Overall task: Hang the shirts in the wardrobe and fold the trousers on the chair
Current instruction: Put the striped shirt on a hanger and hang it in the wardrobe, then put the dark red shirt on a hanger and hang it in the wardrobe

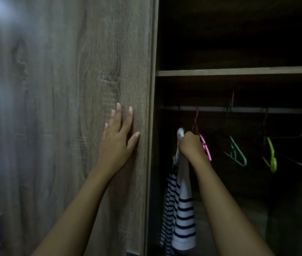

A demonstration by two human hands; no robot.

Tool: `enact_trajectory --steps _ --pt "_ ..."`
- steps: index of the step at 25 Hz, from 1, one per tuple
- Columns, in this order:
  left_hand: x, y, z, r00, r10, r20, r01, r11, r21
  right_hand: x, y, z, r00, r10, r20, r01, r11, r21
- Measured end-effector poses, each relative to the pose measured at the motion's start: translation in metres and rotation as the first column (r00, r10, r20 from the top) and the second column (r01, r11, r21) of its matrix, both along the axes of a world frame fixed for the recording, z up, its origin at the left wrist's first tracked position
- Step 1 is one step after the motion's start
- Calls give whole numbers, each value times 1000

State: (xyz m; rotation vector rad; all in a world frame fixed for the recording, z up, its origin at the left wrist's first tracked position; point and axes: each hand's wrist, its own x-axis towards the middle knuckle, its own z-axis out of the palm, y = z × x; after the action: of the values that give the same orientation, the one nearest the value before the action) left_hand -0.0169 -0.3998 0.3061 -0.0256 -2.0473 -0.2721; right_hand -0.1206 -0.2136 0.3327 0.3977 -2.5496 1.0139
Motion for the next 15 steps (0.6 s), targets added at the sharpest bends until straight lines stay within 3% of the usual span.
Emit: enact_trajectory --steps 4,7,9,12,15 --pt "22 6 -7 992 -123 -7 123 987 106 34 -1 -21 987 1 -162 -29 984 -173" --pt "51 6 -24 986 -145 -80 157 972 176 73 -9 -39 954 67 -293 -169 925 -339" --pt "78 2 -38 984 -115 -136 144 962 231 105 -21 -52 923 125 -363 -284 858 -427" --pt "136 -13 -66 986 -53 -157 98 951 294 146 -51 -85 862 79 -500 -345 815 -465" --pt "207 -37 -105 988 88 -129 -26 906 422 195 -94 -126 865 218 -453 -438 768 -467"
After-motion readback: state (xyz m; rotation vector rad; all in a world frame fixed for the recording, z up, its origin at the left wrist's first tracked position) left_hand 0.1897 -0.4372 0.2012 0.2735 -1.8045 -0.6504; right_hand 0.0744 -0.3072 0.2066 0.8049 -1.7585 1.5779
